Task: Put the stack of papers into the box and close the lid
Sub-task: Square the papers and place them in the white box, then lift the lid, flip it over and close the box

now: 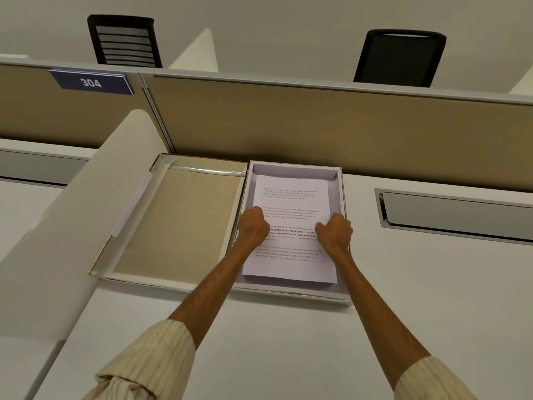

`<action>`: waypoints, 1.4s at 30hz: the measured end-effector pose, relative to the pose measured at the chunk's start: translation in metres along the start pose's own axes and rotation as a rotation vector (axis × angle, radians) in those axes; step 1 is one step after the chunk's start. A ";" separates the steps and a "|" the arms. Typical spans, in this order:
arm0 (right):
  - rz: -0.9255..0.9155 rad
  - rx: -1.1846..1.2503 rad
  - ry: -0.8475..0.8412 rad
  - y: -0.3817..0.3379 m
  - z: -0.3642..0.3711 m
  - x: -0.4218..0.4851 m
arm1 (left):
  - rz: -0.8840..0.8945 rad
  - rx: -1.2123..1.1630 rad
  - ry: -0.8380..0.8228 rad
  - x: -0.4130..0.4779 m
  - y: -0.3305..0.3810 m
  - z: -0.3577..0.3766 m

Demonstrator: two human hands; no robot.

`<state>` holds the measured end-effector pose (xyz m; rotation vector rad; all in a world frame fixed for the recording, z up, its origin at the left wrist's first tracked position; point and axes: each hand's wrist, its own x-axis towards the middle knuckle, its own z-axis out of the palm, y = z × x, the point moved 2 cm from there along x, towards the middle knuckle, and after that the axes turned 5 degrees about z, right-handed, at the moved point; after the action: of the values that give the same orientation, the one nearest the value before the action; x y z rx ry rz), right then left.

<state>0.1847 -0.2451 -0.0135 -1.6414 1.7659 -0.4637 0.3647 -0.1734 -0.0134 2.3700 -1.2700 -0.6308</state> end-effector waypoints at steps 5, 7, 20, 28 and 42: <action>0.021 0.019 -0.012 0.002 -0.002 0.003 | -0.032 0.041 0.018 -0.001 0.002 0.010; 0.026 0.016 -0.012 0.001 -0.002 0.001 | -0.050 0.066 0.038 -0.006 0.003 0.016; -0.115 -0.037 0.148 -0.025 -0.019 -0.032 | 0.268 -0.369 0.358 -0.071 -0.013 -0.005; -0.371 0.081 -0.108 -0.068 0.018 -0.094 | 0.144 -0.299 0.443 -0.105 -0.107 -0.054; -0.765 -0.371 -0.473 -0.076 0.113 -0.183 | 0.061 0.062 0.167 -0.167 -0.206 -0.078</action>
<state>0.3141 -0.0571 -0.0010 -2.4367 0.8683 -0.0460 0.4645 0.0836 -0.0218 2.3678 -1.2997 -0.3717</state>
